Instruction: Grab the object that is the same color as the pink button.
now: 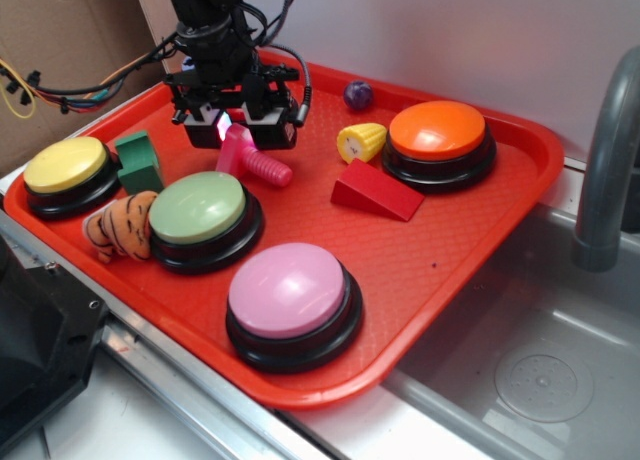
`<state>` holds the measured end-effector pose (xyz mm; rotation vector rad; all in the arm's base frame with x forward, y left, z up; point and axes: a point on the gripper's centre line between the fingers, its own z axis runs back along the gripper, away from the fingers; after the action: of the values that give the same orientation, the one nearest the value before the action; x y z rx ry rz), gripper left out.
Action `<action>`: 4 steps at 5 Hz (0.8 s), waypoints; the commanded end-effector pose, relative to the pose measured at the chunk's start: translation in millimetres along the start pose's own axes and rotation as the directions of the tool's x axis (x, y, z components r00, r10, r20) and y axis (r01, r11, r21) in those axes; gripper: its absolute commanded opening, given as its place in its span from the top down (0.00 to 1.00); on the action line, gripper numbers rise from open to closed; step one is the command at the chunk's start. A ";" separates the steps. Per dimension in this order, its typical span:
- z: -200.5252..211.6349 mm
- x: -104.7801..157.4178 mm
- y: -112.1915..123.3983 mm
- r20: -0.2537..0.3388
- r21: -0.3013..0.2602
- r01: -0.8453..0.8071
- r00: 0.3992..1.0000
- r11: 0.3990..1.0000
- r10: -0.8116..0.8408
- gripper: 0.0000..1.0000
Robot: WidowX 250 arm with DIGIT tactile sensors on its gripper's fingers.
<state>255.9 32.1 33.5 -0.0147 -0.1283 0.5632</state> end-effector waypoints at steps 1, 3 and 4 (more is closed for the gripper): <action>11.8 6.7 3.9 0.042 -0.029 -0.011 0.999 1.000 0.012 1.00; 50.5 6.1 6.4 0.035 -0.047 0.039 0.999 0.998 -0.037 1.00; 81.9 4.2 3.6 0.018 -0.047 0.078 0.997 0.996 -0.077 1.00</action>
<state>238.3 28.1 96.3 -0.0468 -0.0829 0.4829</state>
